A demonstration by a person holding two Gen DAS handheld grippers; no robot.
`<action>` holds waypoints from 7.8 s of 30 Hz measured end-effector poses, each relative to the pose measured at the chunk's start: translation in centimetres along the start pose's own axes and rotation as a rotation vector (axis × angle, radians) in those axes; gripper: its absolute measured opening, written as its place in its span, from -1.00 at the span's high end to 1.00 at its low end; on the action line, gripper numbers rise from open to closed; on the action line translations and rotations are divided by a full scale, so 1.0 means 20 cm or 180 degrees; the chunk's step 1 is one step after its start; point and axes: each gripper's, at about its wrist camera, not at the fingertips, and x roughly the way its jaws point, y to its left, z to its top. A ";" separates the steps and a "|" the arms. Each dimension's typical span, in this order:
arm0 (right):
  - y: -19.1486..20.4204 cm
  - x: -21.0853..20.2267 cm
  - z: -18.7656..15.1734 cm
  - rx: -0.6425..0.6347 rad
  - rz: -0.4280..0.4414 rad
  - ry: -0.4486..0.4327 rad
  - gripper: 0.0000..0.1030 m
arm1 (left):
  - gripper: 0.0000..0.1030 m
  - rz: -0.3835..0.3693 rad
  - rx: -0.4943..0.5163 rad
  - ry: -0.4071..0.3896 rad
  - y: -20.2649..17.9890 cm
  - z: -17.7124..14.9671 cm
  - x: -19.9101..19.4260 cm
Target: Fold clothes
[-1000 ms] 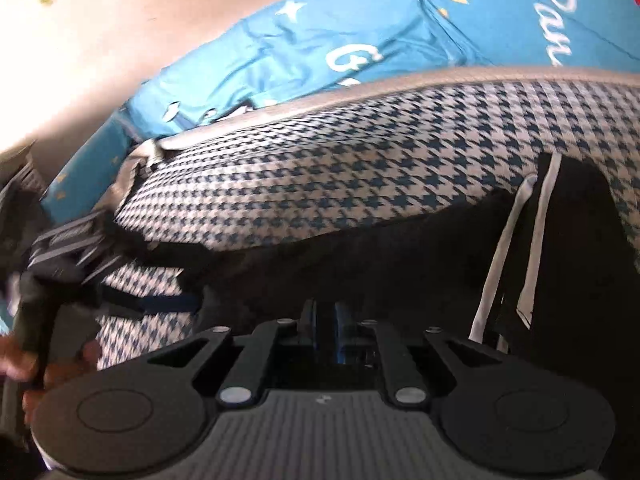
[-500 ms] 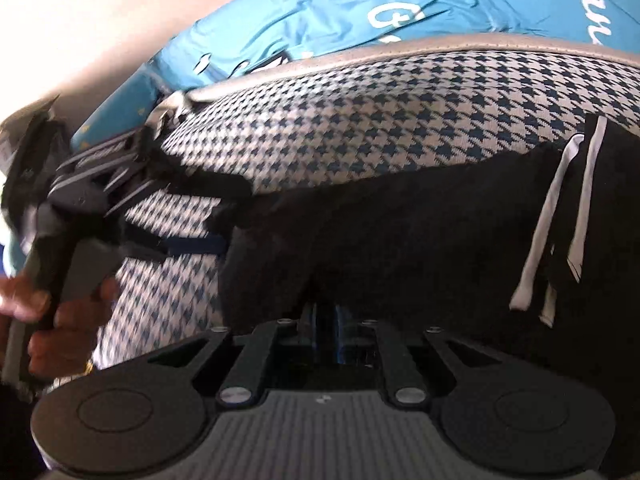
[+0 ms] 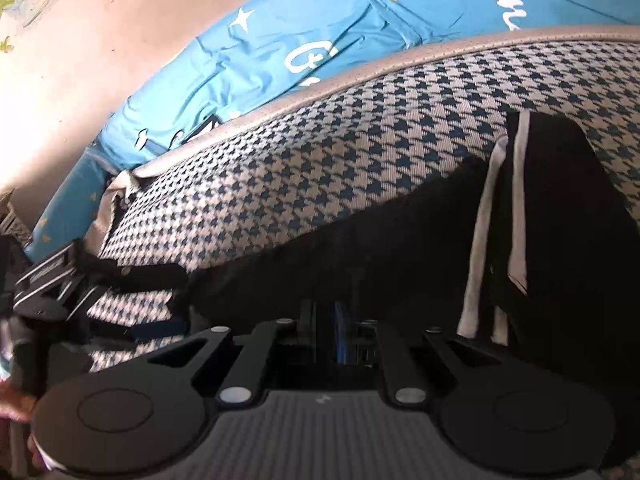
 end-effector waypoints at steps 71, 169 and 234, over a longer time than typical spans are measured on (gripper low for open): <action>0.18 0.11 -0.07 -0.0209 0.0519 0.0009 0.34 | -1.00 -0.0326 0.0037 -0.0002 -0.13 -0.16 -0.17; 0.76 -0.13 -0.84 -0.4360 -0.0545 -0.0859 0.70 | -1.00 -0.0257 -0.0493 -0.0266 0.10 -0.01 -0.18; 0.08 -0.09 -0.08 0.0343 0.0210 0.0120 0.68 | -1.00 -0.0188 -0.0445 -0.0264 0.12 -0.02 -0.20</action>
